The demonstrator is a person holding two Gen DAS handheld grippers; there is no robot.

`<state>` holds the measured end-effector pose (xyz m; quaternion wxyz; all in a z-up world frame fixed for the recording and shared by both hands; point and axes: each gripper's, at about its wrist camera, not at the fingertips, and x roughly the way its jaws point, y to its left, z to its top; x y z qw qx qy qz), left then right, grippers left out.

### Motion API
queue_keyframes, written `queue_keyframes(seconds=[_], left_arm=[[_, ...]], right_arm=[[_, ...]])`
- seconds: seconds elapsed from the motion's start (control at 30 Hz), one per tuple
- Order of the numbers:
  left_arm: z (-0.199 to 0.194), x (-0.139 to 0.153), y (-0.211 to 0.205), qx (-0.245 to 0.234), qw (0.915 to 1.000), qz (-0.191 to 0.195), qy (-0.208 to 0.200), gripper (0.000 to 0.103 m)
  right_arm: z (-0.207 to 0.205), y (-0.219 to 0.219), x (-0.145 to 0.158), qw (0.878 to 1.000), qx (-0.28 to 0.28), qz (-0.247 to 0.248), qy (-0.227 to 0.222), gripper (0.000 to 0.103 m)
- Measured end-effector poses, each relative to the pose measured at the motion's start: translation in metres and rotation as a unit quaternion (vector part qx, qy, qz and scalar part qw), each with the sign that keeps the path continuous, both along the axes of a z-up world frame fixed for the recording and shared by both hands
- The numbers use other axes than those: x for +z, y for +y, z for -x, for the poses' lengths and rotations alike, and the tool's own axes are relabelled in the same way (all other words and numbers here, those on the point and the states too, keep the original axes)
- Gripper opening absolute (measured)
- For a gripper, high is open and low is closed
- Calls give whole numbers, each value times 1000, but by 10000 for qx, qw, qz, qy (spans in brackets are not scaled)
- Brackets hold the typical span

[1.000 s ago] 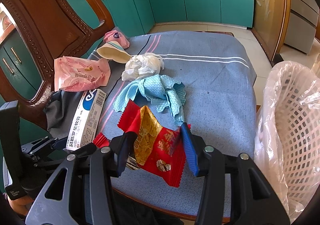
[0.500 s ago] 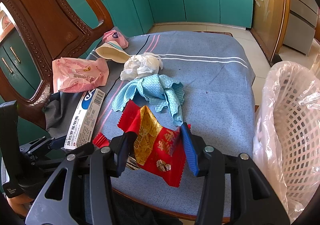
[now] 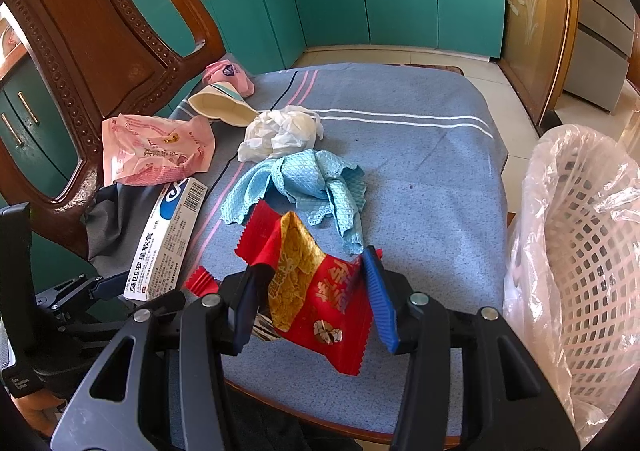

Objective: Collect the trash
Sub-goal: 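Lift the ointment box with the left gripper while the right gripper lifts the snack packet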

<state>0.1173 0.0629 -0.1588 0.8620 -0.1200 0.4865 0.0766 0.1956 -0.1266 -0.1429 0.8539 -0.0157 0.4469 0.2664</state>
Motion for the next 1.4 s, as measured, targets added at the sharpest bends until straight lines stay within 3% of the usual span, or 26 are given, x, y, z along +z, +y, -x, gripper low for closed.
queue_keyframes(seconds=[0.3, 0.4, 0.47, 0.67, 0.8, 0.97, 1.1, 1.23, 1.4], left_arm=[[0, -1, -1, -39, 10000, -5, -14, 69], [-2, -1, -1, -85, 10000, -36, -32, 63], [-1, 0, -2, -165, 9998, -25, -60, 52], [3, 3, 12, -261, 9968, 662, -377, 50], [7, 9, 17, -219, 9946, 882, -496, 50], [8, 11, 12, -233, 9964, 687, -433, 50], [2, 3, 9, -171, 9989, 382, -189, 52], [-2, 5, 12, -33, 9992, 343, -206, 70], [-18, 3, 16, 139, 9994, 310, -99, 71]], right_arm=[[-1, 0, 0, 10000, 3, 28, 4, 49], [0, 0, 0, 10000, 2, 27, 0, 49], [-1, 1, -1, 10000, -13, 25, 7, 49], [-2, 2, 1, 10000, -45, 43, -7, 49], [-1, 1, 2, 10000, -47, 63, -27, 49], [-2, 1, 1, 10000, -21, 92, -5, 49], [-2, 4, -3, 9998, 30, 220, 14, 61], [-3, 5, -9, 9994, -7, 352, 26, 70], [-6, 7, -16, 9989, 35, 454, 89, 70]])
